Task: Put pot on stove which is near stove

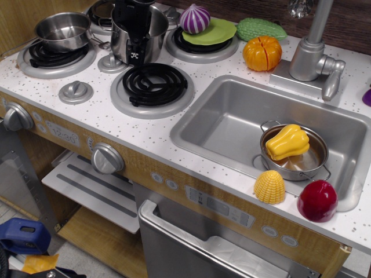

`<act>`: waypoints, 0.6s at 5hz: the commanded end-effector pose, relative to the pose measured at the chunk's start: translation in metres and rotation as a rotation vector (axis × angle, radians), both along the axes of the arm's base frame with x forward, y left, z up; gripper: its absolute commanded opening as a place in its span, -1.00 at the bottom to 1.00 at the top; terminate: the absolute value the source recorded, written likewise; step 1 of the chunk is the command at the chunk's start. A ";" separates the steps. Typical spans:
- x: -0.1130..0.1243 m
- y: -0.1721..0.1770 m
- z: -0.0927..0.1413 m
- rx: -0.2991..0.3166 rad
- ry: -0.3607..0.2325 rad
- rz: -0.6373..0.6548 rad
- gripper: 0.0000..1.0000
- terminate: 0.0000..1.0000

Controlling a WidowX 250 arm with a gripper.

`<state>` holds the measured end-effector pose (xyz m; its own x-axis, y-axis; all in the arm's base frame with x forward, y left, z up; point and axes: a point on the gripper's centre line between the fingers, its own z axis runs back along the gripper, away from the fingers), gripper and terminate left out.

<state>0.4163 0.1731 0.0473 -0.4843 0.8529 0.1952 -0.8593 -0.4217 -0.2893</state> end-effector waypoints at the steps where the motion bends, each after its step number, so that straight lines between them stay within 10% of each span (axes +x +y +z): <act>1: 0.003 0.017 0.018 -0.004 -0.055 0.018 1.00 -1.00; 2: 0.003 0.017 0.017 0.002 -0.059 0.029 -1.00 -1.00; 3: 0.003 0.017 0.017 0.000 -0.064 0.033 -1.00 -1.00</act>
<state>0.4180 0.1835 0.0473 -0.5054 0.8455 0.1726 -0.8431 -0.4411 -0.3077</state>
